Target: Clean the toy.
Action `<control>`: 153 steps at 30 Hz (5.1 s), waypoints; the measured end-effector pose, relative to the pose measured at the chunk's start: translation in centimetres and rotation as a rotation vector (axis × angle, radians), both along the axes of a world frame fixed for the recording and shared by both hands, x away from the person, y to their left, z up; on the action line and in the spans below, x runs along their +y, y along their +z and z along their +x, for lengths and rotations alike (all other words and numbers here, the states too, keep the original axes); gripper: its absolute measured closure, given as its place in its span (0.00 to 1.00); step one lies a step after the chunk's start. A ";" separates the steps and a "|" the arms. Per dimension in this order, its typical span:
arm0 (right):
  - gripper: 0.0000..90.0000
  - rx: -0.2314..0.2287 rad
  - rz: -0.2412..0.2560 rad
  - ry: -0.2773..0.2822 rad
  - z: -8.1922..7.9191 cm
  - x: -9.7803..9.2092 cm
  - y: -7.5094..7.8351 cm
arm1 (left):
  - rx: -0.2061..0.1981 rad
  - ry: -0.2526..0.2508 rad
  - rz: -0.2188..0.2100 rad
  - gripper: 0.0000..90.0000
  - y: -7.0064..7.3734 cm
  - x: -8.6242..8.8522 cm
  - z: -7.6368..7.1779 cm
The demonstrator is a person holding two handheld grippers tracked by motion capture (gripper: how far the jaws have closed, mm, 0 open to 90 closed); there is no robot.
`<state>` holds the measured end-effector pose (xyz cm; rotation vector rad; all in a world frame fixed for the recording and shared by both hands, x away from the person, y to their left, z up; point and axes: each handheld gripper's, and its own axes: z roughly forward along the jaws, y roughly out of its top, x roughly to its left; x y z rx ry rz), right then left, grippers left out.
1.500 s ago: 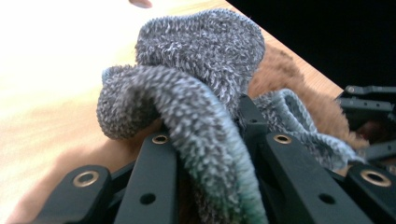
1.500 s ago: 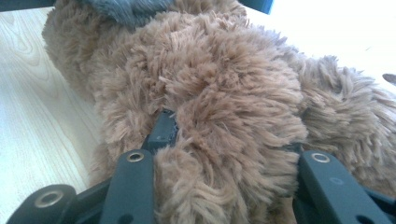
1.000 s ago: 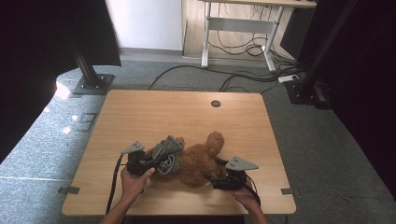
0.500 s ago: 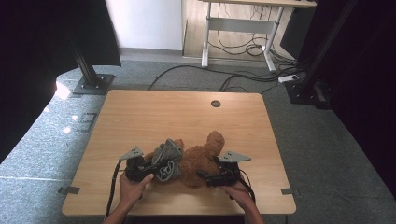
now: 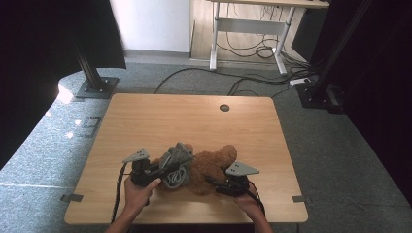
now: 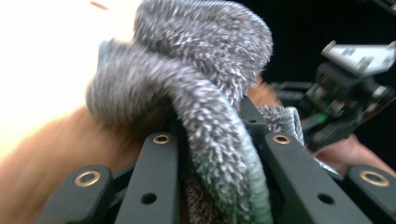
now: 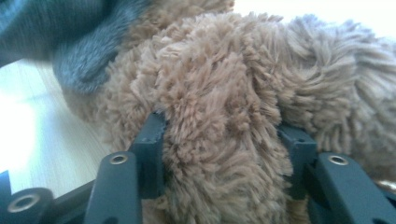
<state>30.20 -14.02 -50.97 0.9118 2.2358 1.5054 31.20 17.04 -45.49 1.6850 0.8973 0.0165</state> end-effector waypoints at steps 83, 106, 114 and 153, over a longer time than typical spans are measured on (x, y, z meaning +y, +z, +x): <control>0.62 -0.069 -0.162 -0.221 -0.1 -0.1 -2.0 | 0.025 0.032 0.080 0.82 -2.0 2.2 1.7; 0.63 -0.041 -0.168 -0.094 -1.6 0.0 -2.4 | 0.088 0.044 0.011 0.82 -5.3 6.0 -1.3; 0.62 -0.041 -0.160 -0.146 -1.0 0.5 -2.8 | 0.081 0.082 0.018 0.82 -5.7 5.0 1.4; 0.55 -0.129 -0.236 -0.166 0.5 0.4 -3.5 | 0.032 0.061 0.044 0.80 1.5 1.4 5.1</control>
